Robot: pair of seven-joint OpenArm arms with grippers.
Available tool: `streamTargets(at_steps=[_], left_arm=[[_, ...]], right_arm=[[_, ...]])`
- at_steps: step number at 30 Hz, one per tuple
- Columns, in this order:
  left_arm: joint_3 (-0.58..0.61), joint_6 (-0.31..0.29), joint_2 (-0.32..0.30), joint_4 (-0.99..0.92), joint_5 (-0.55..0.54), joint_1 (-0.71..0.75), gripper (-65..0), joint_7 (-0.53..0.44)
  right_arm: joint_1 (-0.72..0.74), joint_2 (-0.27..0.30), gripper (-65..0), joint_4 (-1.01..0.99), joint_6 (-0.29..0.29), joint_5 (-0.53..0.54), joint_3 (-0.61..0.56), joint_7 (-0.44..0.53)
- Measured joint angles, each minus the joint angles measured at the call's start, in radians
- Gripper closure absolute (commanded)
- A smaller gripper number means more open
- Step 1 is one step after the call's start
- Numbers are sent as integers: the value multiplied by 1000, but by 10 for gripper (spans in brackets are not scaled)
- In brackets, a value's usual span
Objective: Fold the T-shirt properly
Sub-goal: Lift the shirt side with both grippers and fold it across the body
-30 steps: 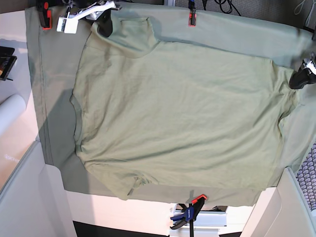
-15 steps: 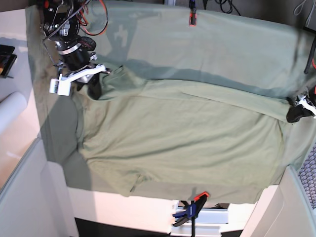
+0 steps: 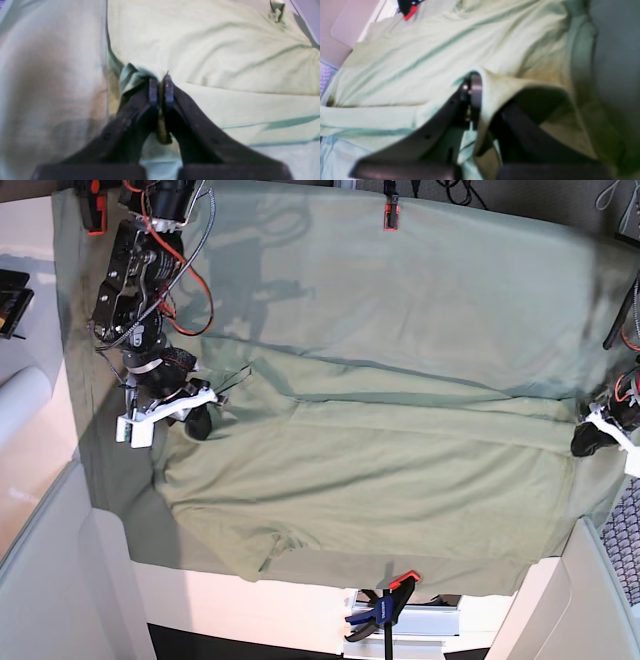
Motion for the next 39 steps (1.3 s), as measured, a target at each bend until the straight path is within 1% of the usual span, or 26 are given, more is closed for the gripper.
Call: streamTargets(at_steps=[1,2,3,4,5,6,7,8,9,10,11,13,14,16,17,18,19,22,24,28,31,34,36,37,39], left_arm=[[19,34,1,-14,21,-9,0,-13],[32,47,3,-26,32,-16,-3,-40],[42,47,3,-32,40,-19,-67,-70],[45,47,3,-32,42,-19,-144,-83],[45,47,3,-32,42,-19,-230,-85],[45,48,3,-32,42,-19,-312,-85],[45,48,3,-33,44,-19,-379,-85],[45,50,3,-33,44,-19,-418,-85],[45,50,2,-33,42,-19,-428,-80],[42,51,-1,-32,20,-22,-427,-34],[30,47,-5,-31,10,-25,-427,52],[-31,-8,-9,-13,-11,-26,-427,213],[-77,-47,-11,5,-56,-21,-427,279],[-174,-56,-14,61,-187,-5,-427,417],[-221,-58,-16,93,-278,8,-426,476],[-260,-60,-21,122,-345,27,-426,510],[-294,-62,-30,146,-383,48,-426,535],[-323,-60,-66,192,-404,117,-426,549],[-323,-61,-75,207,-430,160,-426,548],[-322,-62,-59,209,-457,230,-426,549],[-322,-61,-41,209,-454,274,-426,544],[-323,-61,-31,209,-452,288,-426,525],[-352,-61,-22,209,-453,281,-426,516],[-373,-60,-17,209,-451,277,-426,509],[-400,-60,-13,209,-427,277,-426,487]], right_arm=[[8,0,-15,-24,0,-2,0,0],[15,0,-144,-45,0,-4,0,0],[22,0,-281,-60,0,-8,0,0],[29,0,-400,-69,0,-6,0,-3],[32,0,-453,-74,0,-6,0,7],[34,0,-447,-74,0,-4,0,22],[35,0,-447,-74,0,-4,0,26],[35,0,-447,-74,0,-2,0,26],[34,0,-447,-73,0,-2,0,23],[33,0,-447,-67,0,2,0,-11],[31,0,-447,-51,0,8,0,-50],[24,-5,-447,12,0,27,11,-122],[19,-7,-447,56,0,26,21,-148],[-5,-11,-447,171,2,34,53,-176],[-27,-11,-447,228,3,42,74,-182],[-48,-11,-447,271,3,40,92,-193],[-74,-9,-447,303,1,38,111,-206],[-158,0,-447,327,-9,51,161,-214],[-198,-9,-447,325,-18,56,198,-215],[-260,-16,-447,323,-52,105,288,-214],[-286,-23,-447,288,-58,109,336,-192],[-283,-56,-447,248,-60,118,337,-151],[-269,-85,-447,214,-59,130,332,-153],[-264,-97,-447,203,-57,136,327,-139],[-248,-109,-447,183,-52,137,322,-141]])
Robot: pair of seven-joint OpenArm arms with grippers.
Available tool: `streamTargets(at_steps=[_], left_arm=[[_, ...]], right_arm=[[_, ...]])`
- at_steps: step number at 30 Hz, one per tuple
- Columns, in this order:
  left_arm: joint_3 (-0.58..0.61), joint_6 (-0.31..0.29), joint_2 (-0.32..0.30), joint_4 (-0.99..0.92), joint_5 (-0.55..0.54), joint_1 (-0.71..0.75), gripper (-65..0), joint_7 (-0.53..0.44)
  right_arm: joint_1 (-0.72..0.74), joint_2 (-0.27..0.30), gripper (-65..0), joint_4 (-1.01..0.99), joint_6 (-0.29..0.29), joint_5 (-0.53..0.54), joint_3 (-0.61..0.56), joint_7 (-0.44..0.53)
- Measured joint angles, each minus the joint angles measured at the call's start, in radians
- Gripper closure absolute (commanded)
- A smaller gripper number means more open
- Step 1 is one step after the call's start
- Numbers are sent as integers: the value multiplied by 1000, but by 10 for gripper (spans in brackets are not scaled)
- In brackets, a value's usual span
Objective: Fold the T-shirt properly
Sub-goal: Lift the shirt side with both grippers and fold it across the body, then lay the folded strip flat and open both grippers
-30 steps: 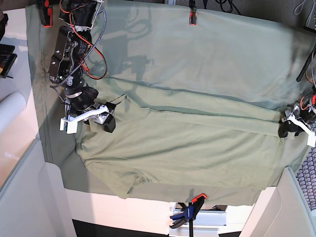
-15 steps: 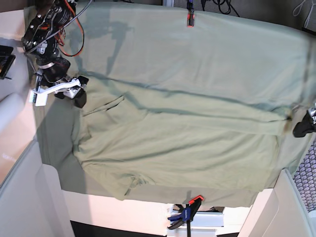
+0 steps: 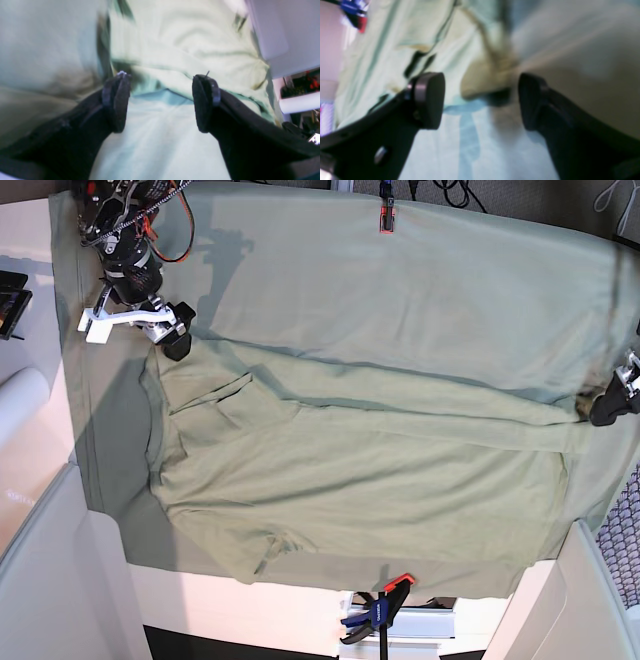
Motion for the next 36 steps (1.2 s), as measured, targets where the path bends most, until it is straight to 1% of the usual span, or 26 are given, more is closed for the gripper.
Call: streamTargets(at_steps=[3,5,7,9,10,11,12,13,15,16,19,20,23,25,28,31,33,36], left_arm=[[-3,0,5,0,76,0,-426,-53],[-3,0,10,0,99,0,-426,-76],[-4,0,13,0,116,0,-426,-80],[-5,0,34,-1,152,-3,-426,-113],[-5,8,50,-1,192,-7,-426,-134],[-5,45,69,0,229,-11,-426,-159],[-3,97,88,-2,276,-16,-426,-175],[-3,134,102,-4,312,-21,-426,-180],[-1,164,122,-7,346,-34,-426,-183],[-2,188,130,-7,365,-48,-426,-191],[-2,309,148,-6,462,-86,-426,-230],[-2,338,151,-6,475,-92,-426,-237],[5,343,158,-6,476,-102,-426,-230],[39,343,159,-6,476,-105,-426,-231],[105,341,177,-4,475,-109,-426,-255],[143,312,204,0,472,-122,-426,-261],[147,311,218,0,469,-130,-426,-262],[147,311,220,0,466,-130,-425,-262]], right_arm=[[22,3,-447,-30,1,0,-13,5],[33,6,-447,-41,0,-2,-25,8],[44,6,-447,-47,-1,-7,-42,7],[45,5,-447,-47,0,-8,-63,7],[45,3,-447,-47,0,-14,-72,6],[46,3,-447,-47,0,-26,-79,7],[47,3,-447,-47,0,-34,-85,7],[47,4,-447,-47,0,-36,-88,6],[47,4,-447,-47,0,-38,-89,7],[46,4,-447,-47,0,-38,-89,7],[44,4,-447,-47,0,-38,-90,6],[44,4,-447,-47,0,-37,-90,2],[44,4,-447,-47,0,-37,-90,-1],[44,4,-447,-47,0,-37,-90,-1],[44,4,-447,-47,0,-37,-90,-1],[44,4,-447,-47,0,-37,-90,-1],[44,4,-447,-47,0,-37,-90,-1],[44,4,-444,-47,0,-37,-90,-1]])
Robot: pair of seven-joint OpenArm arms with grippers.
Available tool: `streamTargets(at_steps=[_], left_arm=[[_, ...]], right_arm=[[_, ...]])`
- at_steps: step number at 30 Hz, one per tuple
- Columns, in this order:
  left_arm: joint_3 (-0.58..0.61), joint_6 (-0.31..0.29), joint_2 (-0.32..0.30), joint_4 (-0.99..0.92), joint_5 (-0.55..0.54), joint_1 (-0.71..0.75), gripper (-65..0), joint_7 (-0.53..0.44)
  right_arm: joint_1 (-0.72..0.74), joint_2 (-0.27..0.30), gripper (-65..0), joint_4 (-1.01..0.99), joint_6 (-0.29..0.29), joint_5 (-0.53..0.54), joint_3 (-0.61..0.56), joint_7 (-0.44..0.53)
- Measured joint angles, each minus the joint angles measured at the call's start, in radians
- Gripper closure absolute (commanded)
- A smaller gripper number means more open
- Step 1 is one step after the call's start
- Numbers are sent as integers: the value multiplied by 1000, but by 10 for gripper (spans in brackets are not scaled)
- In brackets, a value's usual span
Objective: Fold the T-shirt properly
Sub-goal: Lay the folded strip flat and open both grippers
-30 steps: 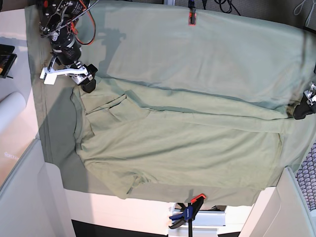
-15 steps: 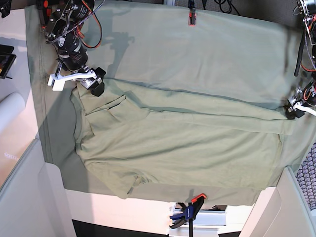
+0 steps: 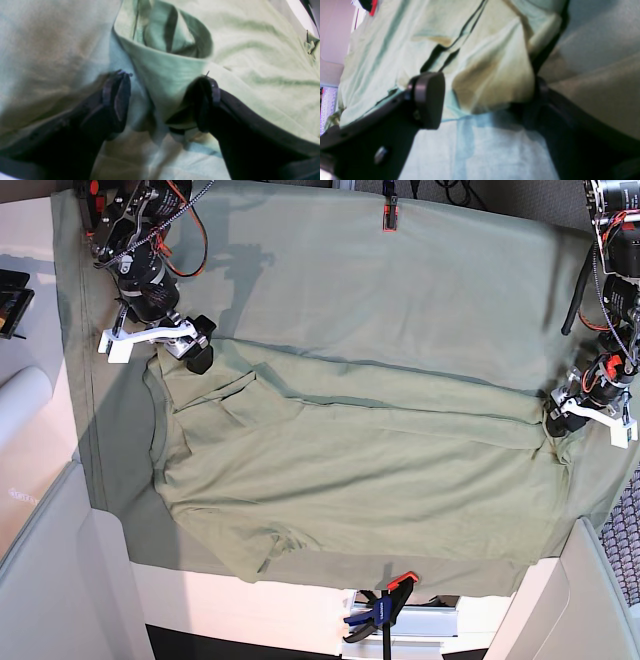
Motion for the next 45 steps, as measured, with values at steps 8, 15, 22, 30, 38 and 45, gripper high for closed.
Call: streamTargets(at_steps=[8,15,22,30,38,45], left_arm=[[3,-65,1,-4,13,6,0,11],[8,-269,-23,-7,-36,8,0,47],[8,-306,-170,-6,-272,16,0,171],[10,-306,-267,-2,-402,53,0,283],[-29,-307,-321,18,-525,219,0,368],[-148,-311,-332,170,-579,451,0,396]], right_arm=[[19,0,0,-2,-1,-9,0,6],[50,0,0,-2,11,-31,0,-6],[-16,16,0,121,25,36,-2,-79],[-117,27,0,232,33,82,-4,-132],[-253,82,0,314,41,109,-6,-154],[-423,127,0,447,49,131,-9,-164]])
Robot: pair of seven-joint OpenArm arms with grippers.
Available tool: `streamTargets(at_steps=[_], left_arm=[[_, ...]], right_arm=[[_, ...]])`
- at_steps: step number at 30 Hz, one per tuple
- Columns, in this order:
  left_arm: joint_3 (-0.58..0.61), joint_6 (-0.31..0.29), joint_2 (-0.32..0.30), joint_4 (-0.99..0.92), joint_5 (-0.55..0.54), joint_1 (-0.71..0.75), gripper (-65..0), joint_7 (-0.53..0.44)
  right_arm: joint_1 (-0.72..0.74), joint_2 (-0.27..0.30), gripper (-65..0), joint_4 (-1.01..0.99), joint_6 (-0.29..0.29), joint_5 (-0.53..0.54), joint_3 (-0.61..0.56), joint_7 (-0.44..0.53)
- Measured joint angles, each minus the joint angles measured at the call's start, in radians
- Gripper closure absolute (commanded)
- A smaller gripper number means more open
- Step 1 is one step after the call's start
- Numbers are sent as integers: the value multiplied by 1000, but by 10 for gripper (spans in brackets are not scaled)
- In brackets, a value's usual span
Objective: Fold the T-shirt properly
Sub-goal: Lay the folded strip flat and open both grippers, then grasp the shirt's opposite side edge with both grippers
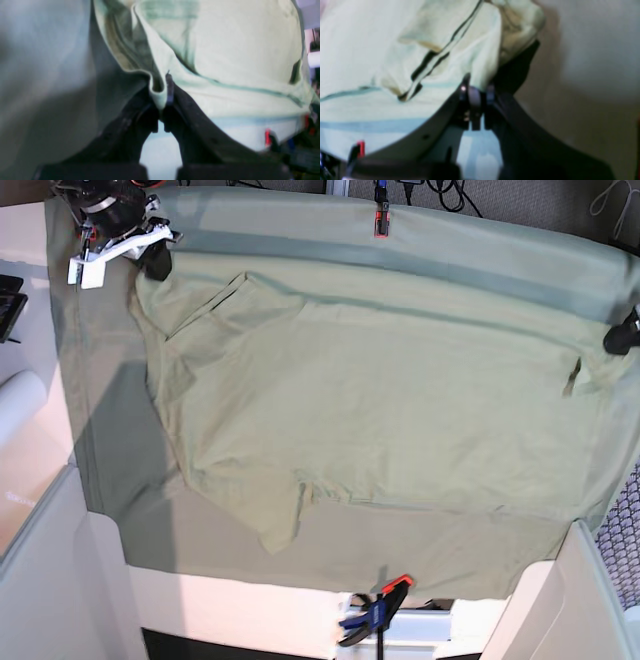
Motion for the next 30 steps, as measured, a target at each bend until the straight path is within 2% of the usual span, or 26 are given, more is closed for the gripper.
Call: streamTargets(at_steps=[4,11,20,24,25,26,28,29,30], left_arm=[[-52,-3,-5,111,-16,120,0,-10],[-69,-3,3,195,-13,248,0,-11],[-74,-3,46,195,-12,298,0,-10],[-74,-3,71,195,-8,312,0,-45],[-74,-3,76,195,9,312,-38,-55],[-74,-3,79,195,24,312,-112,-55],[-74,-3,77,195,43,312,-250,-76],[-74,-2,75,195,49,312,-302,-90],[-74,-3,74,196,57,312,-329,-89]], right_arm=[[-75,27,0,43,3,3,0,10],[-163,31,0,71,3,0,1,1],[-197,37,0,74,3,-5,13,-16],[-198,36,0,74,3,-26,13,-16],[-197,36,0,74,3,-26,13,-16],[-197,36,-65,74,3,-26,13,-16],[-198,36,-242,74,3,-46,13,-16],[-198,37,-308,74,3,-64,13,-17],[-198,36,-346,74,3,-73,14,-16]])
